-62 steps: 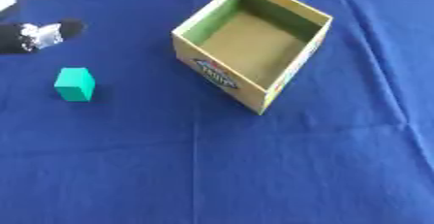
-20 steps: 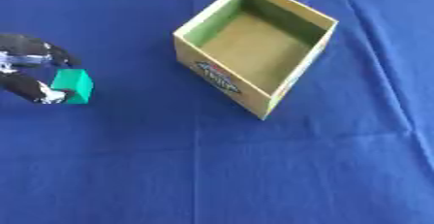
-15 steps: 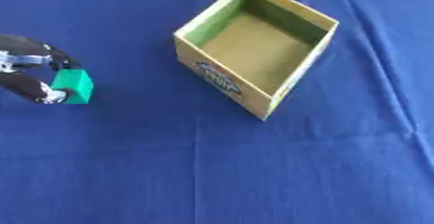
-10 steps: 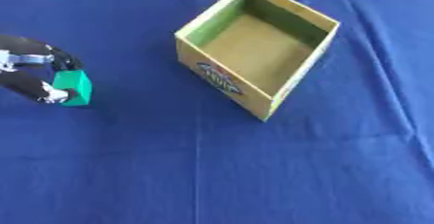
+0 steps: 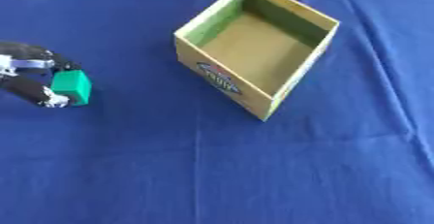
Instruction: Pick up objects on the table and place them in the box.
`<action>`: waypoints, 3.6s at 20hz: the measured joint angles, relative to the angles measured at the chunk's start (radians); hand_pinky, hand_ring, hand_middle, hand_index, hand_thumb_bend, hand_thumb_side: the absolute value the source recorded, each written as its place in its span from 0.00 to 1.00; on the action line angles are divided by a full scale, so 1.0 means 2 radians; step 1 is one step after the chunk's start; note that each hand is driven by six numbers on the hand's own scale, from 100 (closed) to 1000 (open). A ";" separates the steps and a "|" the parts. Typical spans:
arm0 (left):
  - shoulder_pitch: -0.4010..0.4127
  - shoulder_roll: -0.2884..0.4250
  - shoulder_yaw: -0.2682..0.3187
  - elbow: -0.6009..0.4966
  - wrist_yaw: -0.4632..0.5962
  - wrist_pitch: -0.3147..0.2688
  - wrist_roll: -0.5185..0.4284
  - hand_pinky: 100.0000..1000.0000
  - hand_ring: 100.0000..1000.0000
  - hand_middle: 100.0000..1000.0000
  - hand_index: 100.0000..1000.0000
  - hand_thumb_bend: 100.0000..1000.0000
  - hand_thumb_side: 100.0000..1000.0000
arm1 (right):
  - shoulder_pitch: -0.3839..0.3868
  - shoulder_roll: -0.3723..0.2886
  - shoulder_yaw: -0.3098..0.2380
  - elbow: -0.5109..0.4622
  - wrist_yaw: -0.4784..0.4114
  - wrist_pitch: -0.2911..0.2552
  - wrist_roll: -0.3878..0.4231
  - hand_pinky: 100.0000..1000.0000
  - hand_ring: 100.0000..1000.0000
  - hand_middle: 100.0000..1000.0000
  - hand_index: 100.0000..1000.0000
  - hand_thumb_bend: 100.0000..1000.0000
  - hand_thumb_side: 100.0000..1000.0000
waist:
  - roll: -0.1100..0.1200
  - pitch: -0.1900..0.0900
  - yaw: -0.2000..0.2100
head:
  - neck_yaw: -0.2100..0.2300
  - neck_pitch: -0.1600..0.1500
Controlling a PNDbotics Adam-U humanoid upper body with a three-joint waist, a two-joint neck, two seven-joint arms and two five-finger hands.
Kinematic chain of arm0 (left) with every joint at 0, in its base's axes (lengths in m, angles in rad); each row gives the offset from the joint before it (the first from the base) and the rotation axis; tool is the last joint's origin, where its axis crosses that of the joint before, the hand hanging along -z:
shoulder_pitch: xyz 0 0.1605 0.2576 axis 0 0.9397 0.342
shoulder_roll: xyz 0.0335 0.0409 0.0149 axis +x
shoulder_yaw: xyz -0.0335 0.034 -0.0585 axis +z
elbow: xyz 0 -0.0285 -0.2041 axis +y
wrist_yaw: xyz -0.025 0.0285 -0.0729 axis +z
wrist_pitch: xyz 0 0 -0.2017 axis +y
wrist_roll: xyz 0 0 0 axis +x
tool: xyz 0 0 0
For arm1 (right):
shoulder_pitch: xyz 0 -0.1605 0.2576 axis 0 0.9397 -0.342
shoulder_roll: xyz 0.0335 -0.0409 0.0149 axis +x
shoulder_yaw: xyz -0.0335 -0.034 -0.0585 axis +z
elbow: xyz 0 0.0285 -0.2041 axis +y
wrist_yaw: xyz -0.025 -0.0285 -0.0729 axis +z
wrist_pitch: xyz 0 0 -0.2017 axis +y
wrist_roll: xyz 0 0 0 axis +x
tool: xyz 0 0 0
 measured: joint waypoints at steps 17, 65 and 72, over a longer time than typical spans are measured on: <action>-0.002 -0.002 0.006 -0.007 -0.047 -0.015 0.188 0.29 0.42 0.31 0.51 0.00 0.62 | 0.004 0.000 -0.002 0.000 -0.001 0.001 -0.002 0.69 0.68 0.50 0.62 0.00 0.89 | 0.001 0.000 0.000 | 0.001 0.000; -0.210 -0.324 0.042 0.211 -0.282 -0.023 0.380 0.56 0.52 0.37 0.57 0.03 0.74 | -0.023 0.005 0.013 0.000 -0.018 -0.011 0.016 0.70 0.68 0.50 0.63 0.00 0.86 | 0.020 0.005 -0.057 | 0.020 -0.012; -0.198 -0.328 0.045 0.226 -0.290 -0.044 0.364 0.82 0.86 0.77 0.95 0.37 0.95 | -0.025 0.008 0.013 0.000 -0.018 -0.011 0.016 0.70 0.69 0.50 0.63 0.00 0.86 | 0.021 0.005 -0.058 | 0.018 -0.012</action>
